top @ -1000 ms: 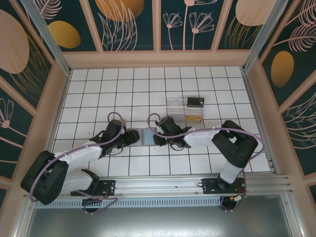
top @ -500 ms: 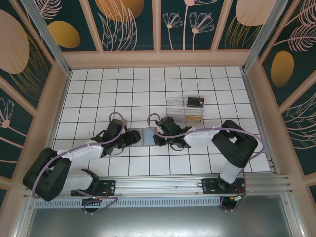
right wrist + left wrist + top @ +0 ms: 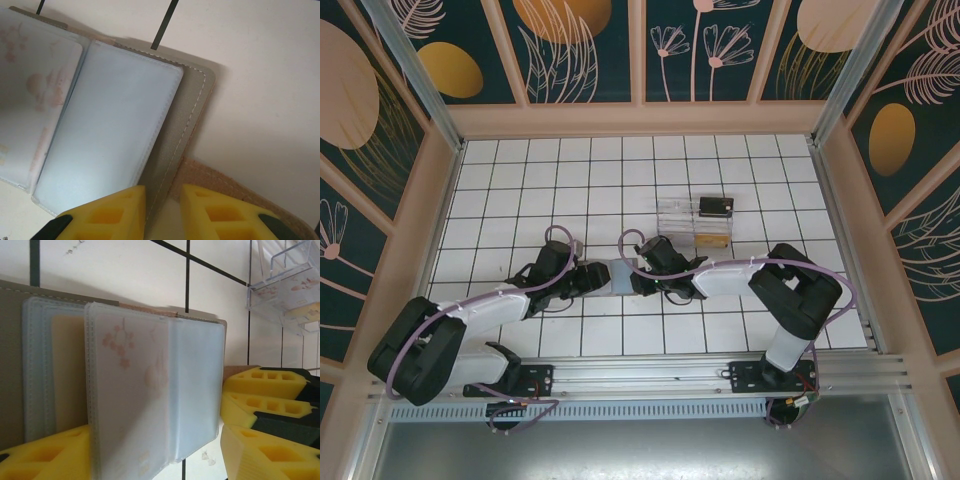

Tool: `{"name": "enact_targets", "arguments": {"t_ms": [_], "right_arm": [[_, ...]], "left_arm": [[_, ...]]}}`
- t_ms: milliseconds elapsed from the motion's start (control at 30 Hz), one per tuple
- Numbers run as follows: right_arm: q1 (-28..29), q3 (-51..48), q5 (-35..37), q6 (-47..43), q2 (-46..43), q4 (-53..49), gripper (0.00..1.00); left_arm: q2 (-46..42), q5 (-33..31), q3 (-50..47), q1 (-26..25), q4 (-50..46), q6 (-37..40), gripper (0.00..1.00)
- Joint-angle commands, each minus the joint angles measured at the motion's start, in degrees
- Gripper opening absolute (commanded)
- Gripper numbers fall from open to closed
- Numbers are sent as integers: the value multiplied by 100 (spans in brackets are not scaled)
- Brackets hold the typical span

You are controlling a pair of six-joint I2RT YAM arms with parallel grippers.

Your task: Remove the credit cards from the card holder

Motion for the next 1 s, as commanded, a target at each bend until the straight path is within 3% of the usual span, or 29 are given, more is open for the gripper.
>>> {"name": "enact_targets", "arguments": {"t_ms": [0,500,733,967], "right_arm": [[90,13,-170,119,287,-274,28],[12,-283,308,250,-223,-205,28],[-180,-522,612,383,-722,-154,28],[-134,-160,485,105,-689,-293,25]], "left_arm": [[-169,283,64,-26,332,28,65],[347,709,373,-444,1282,-362,64],[-80,91,334,-443,614,-237,62],[189,-235,281,-397,412,-278,50]]}}
